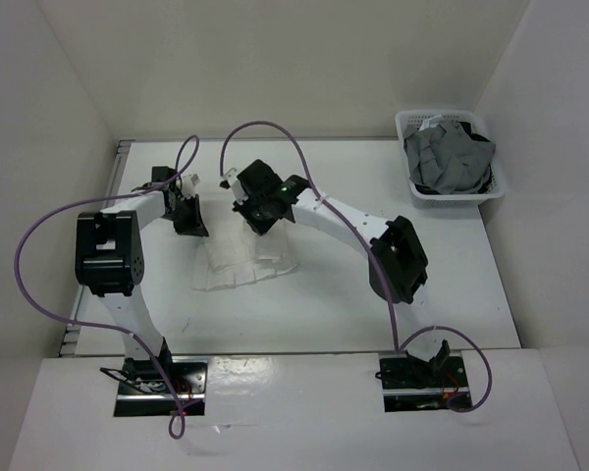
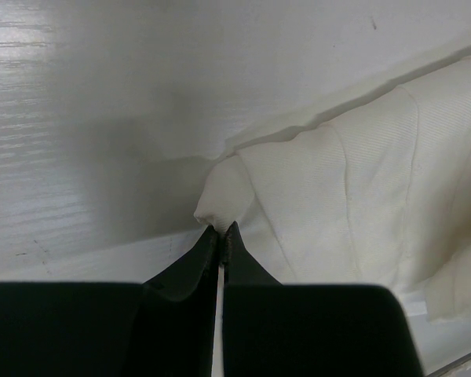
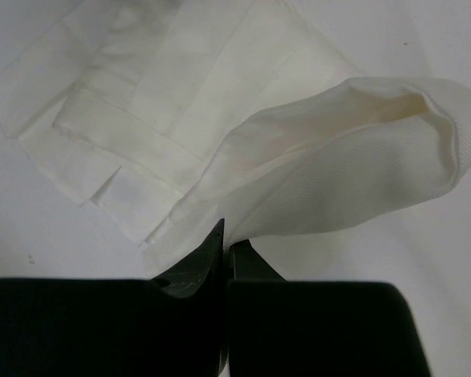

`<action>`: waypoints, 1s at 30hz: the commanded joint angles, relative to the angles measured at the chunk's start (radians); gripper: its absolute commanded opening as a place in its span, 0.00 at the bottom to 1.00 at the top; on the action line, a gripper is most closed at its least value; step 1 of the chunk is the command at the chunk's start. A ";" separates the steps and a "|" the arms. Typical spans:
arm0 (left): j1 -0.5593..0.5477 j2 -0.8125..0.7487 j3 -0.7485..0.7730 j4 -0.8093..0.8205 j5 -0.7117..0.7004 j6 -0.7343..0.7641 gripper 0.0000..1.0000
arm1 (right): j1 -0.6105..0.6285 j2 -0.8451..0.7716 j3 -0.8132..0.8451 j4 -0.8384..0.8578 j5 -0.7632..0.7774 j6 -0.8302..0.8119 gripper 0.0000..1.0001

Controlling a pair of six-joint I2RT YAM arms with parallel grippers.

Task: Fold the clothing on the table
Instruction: Fold the skirt

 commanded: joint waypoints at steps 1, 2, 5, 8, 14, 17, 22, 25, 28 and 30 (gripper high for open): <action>-0.002 0.030 0.021 -0.011 0.035 0.010 0.00 | 0.042 0.039 0.072 -0.014 -0.001 0.017 0.00; -0.002 0.030 0.021 -0.011 0.035 0.010 0.00 | 0.042 0.039 0.092 -0.014 -0.001 0.017 0.00; -0.002 0.030 0.021 -0.011 0.035 0.010 0.00 | 0.060 0.062 0.114 -0.014 -0.022 0.026 0.00; -0.002 0.030 0.021 -0.002 0.044 0.010 0.00 | 0.082 0.071 0.143 -0.005 -0.022 0.035 0.00; -0.002 0.030 0.012 0.008 0.053 0.010 0.00 | 0.125 0.103 0.224 -0.005 -0.032 0.053 0.00; -0.002 0.030 0.012 0.008 0.062 0.010 0.00 | 0.134 0.114 0.262 -0.005 -0.041 0.064 0.00; -0.002 0.030 0.003 0.017 0.085 0.001 0.00 | 0.144 0.151 0.302 -0.005 -0.082 0.104 0.00; -0.002 0.030 0.003 0.017 0.085 0.001 0.00 | 0.154 0.171 0.322 0.009 -0.093 0.104 0.00; -0.002 0.030 0.003 0.017 0.096 0.001 0.00 | 0.172 0.198 0.361 0.009 -0.093 0.115 0.00; -0.002 0.030 0.003 0.017 0.105 0.001 0.00 | 0.172 0.214 0.397 0.009 -0.093 0.125 0.00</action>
